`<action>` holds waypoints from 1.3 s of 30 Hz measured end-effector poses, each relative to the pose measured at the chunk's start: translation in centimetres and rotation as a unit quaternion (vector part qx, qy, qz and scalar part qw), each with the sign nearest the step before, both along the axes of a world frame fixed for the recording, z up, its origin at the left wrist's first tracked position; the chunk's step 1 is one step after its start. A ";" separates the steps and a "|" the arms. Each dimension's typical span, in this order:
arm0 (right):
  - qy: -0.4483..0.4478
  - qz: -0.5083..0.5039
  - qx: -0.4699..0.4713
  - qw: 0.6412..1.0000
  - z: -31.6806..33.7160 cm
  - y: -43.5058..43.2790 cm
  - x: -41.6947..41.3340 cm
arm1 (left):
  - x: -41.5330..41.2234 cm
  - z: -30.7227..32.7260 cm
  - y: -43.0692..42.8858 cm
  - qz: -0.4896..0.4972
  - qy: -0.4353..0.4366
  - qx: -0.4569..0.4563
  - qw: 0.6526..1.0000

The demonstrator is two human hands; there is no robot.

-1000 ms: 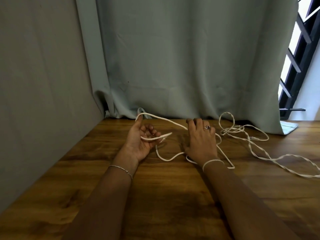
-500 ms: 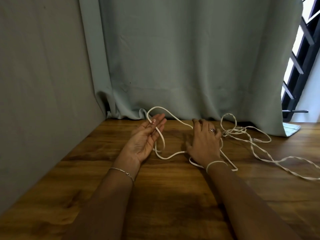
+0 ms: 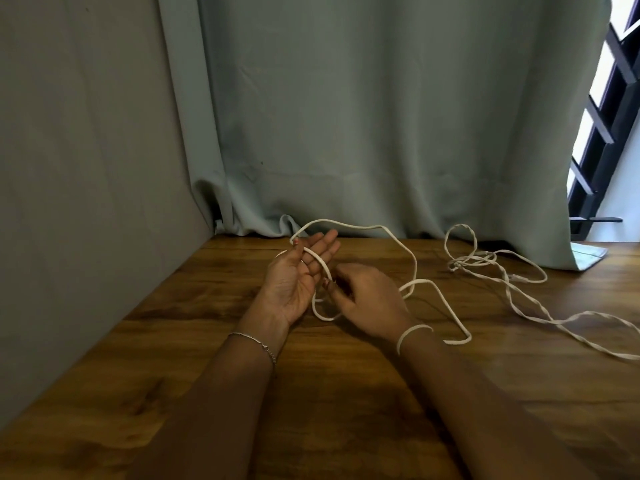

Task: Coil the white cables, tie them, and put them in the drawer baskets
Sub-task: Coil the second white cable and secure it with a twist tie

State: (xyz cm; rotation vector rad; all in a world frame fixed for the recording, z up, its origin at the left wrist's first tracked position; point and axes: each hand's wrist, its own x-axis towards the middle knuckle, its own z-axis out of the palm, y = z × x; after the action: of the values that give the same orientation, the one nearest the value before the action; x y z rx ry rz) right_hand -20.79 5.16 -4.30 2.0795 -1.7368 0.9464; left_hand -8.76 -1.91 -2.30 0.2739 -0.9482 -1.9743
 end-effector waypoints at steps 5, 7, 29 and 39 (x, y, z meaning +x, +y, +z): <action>-0.160 -0.013 -0.039 0.986 -0.2 -0.4 -0.9 | -0.5 -0.5 -0.5 0.028 -0.128 -0.068 0.989; -0.216 -0.024 -0.073 0.973 -0.2 -0.5 -1.2 | -0.9 -0.9 -0.1 0.042 -0.214 -0.115 0.969; -0.277 0.058 -0.099 0.954 0.1 -1.0 -3.2 | -1.2 -0.2 2.7 -0.026 -0.245 -0.259 0.934; -0.165 0.058 -0.022 0.984 -0.8 -1.4 -2.1 | -0.2 0.9 2.1 -0.084 0.027 -0.032 0.996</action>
State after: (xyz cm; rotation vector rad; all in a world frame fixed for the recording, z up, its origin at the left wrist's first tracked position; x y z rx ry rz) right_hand -22.87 3.79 -5.06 2.1099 -1.7365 1.4209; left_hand -8.92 0.19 -1.40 0.1066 -1.0259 -2.0878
